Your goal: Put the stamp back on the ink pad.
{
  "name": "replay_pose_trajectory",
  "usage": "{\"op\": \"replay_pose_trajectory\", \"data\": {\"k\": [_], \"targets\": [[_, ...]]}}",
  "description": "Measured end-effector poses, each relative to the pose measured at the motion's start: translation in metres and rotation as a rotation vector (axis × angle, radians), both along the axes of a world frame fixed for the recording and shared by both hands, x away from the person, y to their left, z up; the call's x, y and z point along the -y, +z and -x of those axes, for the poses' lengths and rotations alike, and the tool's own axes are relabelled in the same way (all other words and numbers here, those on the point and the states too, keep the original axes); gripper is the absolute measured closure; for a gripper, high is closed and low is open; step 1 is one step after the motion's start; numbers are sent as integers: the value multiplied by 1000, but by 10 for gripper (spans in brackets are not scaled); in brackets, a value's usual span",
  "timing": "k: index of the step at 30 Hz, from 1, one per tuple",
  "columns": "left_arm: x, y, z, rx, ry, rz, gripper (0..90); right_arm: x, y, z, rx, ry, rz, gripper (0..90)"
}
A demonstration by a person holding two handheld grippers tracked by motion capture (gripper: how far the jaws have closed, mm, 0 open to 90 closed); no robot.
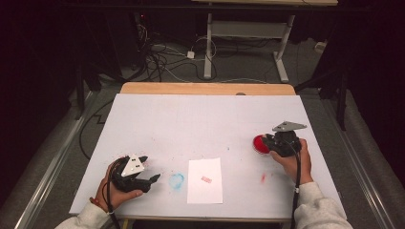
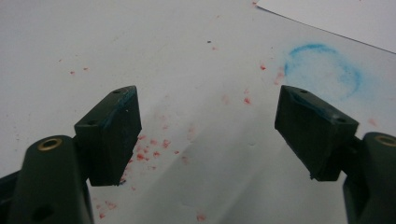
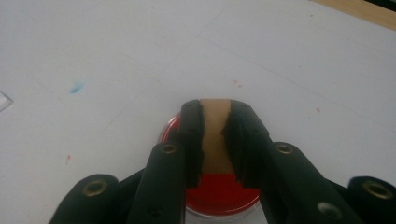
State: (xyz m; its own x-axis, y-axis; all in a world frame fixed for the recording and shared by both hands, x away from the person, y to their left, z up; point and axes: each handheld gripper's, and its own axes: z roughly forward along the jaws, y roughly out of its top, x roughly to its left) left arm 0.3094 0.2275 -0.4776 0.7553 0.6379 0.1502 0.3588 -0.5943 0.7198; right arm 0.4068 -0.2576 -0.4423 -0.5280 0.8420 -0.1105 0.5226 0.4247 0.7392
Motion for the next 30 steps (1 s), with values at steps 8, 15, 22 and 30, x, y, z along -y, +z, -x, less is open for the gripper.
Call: {"op": "replay_pose_trajectory", "data": {"k": [8, 15, 22, 30], "targets": [[1, -1, -1, -4, -5, -6, 221, 0, -12, -5, -41, -10, 17, 757], [2, -2, -1, -9, -9, -11, 221, -2, -14, -6, -48, -10, 26, 755], [3, -2, -1, -8, -10, -13, 221, -4, -15, -6, -35, -8, 48, 755], [3, -2, -1, -8, -10, -15, 221, -2, -14, -5, -43, -7, 30, 722]]}}
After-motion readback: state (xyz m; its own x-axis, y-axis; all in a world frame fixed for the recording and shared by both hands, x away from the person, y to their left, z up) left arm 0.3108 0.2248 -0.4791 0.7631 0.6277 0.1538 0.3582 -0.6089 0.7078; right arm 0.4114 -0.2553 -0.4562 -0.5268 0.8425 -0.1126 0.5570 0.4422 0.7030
